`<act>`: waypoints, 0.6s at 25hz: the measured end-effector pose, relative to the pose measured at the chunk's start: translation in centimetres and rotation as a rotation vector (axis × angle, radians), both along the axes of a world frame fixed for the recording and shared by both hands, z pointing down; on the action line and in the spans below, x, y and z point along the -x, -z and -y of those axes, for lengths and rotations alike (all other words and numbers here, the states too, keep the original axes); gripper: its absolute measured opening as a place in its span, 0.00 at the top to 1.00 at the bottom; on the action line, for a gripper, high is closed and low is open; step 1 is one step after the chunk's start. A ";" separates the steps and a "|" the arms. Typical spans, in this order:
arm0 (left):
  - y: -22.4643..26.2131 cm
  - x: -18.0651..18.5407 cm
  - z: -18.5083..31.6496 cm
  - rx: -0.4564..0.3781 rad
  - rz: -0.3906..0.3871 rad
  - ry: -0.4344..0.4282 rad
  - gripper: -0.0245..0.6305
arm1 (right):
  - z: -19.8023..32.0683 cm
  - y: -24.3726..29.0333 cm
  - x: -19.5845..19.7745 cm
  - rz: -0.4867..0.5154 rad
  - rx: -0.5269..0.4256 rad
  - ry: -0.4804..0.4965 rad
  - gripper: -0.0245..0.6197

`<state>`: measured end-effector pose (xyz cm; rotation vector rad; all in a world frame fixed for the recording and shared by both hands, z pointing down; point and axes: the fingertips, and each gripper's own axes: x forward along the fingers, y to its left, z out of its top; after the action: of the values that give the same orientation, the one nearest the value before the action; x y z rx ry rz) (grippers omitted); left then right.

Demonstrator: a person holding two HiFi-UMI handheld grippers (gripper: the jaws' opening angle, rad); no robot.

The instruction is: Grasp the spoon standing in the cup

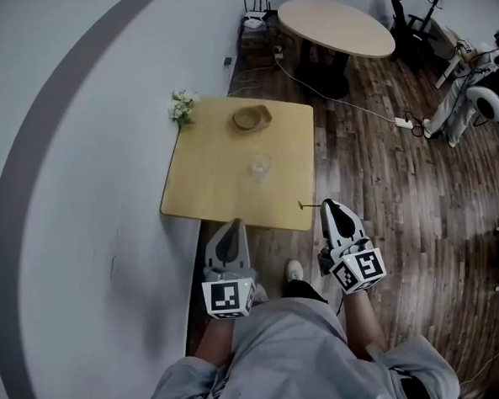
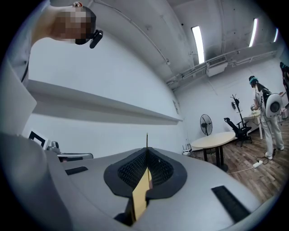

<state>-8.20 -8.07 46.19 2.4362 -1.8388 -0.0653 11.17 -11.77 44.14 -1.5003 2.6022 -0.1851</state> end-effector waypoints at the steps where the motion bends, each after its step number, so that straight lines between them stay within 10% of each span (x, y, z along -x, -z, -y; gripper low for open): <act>1: 0.1 -0.3 -0.1 -0.003 0.001 0.005 0.96 | -0.2 0.3 -0.3 0.004 -0.007 0.006 0.96; 15: 1.1 -5.3 -0.9 -0.020 0.025 0.081 0.96 | -1.1 2.0 -3.3 0.029 -0.056 0.120 0.96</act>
<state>-2.90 -7.15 45.12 2.3851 -1.9564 -0.0589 14.49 -10.64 42.16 -1.3153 2.6526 -0.1435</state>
